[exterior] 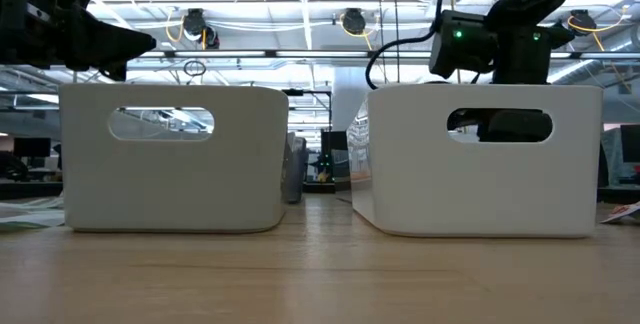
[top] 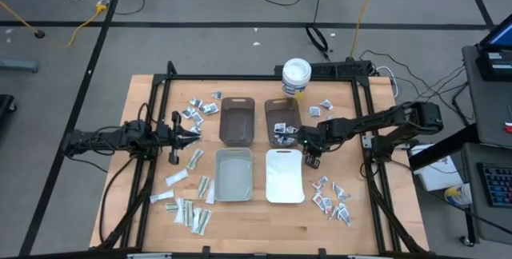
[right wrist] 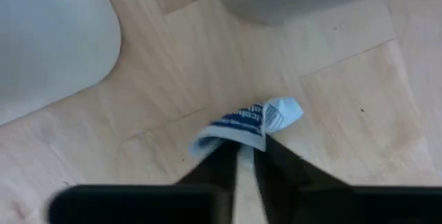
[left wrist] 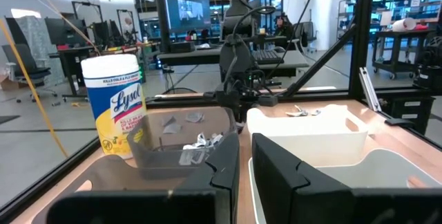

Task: Pick & Place First Aid Supplies
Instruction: Put the blue pad into the right black bin

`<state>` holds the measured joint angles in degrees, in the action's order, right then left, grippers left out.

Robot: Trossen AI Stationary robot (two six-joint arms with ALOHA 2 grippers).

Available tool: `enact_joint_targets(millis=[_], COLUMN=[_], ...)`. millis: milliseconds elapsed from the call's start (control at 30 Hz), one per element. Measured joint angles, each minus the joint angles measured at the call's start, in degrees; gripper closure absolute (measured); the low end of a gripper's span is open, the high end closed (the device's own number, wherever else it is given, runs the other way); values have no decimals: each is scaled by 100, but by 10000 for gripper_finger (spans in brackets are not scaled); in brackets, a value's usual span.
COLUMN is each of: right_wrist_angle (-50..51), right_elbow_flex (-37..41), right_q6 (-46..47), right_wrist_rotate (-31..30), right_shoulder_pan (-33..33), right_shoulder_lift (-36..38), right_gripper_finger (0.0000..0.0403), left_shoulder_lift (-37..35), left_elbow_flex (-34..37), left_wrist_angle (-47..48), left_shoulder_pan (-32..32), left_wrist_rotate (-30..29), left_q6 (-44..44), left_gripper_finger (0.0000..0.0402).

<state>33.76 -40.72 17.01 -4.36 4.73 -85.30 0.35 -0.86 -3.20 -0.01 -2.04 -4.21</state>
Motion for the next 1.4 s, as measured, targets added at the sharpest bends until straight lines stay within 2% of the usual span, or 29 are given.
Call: enact_joint_targets(millis=[100,233,433,567,800,1100,1233,1400], right_wrist_angle=[55,1198,2752,3373,3779,4422,4270,3819], right_elbow_flex=[-13,-222,-1163,-2022,-3622,-5506,-5724,-5389], right_q6=[13,122,-331,-778,-1836,-3308,-3512,-3616], right_wrist_rotate=[-15,-101,-138,-168,-149,7,13,-4], right_shoulder_pan=[21,128,311,461,652,774,818,872], right_shoulder_lift=[154,405,605,556,-184,-1528,-1796,-2051], right_gripper_finger=[394,400,402,402,402,403,403,403], left_shoulder_lift=[1,-1,1,0,-1,-1,0,-1], left_elbow_flex=[0,0,0,-1,-2,-1,0,0], left_wrist_angle=[0,0,2,1,0,0,0,0], left_shoulder_pan=[-1,-1,-2,-1,-2,0,-2,0], left_wrist_rotate=[1,2,0,0,0,0,0,0], left_q6=[0,0,0,0,0,0,0,0], left_gripper_finger=[355,355,355,355,355,355,355,355])
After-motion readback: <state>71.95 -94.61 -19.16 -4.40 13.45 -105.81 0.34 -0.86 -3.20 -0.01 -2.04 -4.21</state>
